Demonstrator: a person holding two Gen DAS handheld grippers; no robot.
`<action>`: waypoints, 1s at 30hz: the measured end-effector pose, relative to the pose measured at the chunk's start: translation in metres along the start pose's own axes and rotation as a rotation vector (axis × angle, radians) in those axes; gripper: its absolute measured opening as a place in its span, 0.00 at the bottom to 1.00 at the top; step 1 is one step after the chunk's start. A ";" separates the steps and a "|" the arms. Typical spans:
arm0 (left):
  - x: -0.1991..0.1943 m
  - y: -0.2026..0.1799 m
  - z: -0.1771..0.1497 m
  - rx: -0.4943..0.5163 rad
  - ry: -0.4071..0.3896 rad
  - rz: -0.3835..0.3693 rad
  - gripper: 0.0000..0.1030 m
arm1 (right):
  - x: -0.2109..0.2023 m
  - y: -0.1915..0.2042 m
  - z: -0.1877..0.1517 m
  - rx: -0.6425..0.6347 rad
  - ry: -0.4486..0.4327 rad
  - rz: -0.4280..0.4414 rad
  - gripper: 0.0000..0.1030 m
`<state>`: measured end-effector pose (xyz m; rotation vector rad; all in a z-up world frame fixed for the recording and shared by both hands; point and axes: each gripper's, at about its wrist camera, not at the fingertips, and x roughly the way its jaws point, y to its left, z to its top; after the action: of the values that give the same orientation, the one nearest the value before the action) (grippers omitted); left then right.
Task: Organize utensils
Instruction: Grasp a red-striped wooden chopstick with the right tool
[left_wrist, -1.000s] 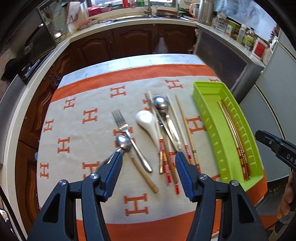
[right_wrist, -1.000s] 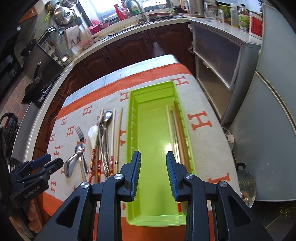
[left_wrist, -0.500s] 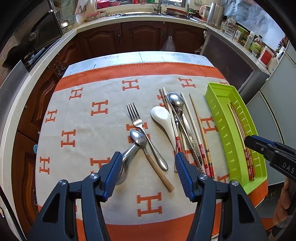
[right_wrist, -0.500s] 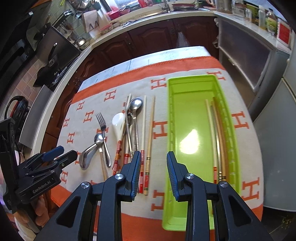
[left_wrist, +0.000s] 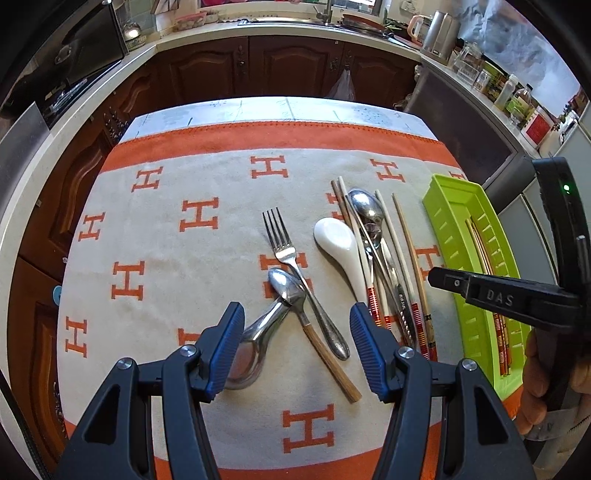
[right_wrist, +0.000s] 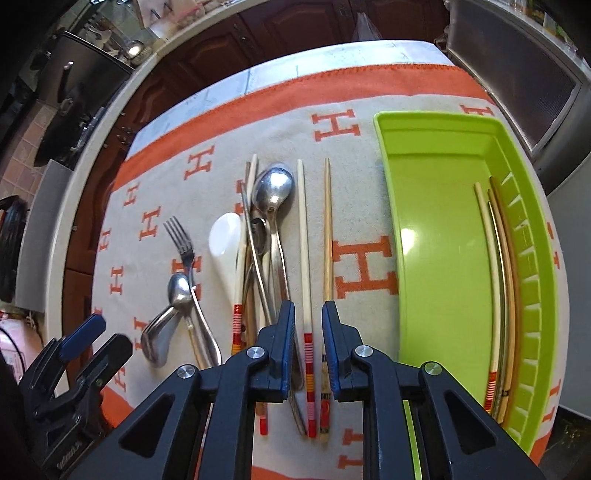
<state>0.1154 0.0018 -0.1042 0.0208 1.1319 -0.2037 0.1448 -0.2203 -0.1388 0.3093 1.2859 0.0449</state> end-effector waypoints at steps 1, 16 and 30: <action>0.002 0.002 -0.001 -0.003 0.004 -0.003 0.56 | 0.005 0.001 0.003 0.003 0.008 -0.006 0.16; 0.015 0.016 -0.008 -0.035 0.034 -0.026 0.56 | 0.053 0.008 0.017 -0.031 0.062 -0.176 0.14; 0.016 0.014 -0.009 -0.037 0.048 -0.026 0.56 | 0.052 0.012 0.022 -0.074 0.069 -0.170 0.06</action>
<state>0.1167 0.0139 -0.1240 -0.0217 1.1844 -0.2061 0.1819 -0.2027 -0.1795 0.1358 1.3711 -0.0416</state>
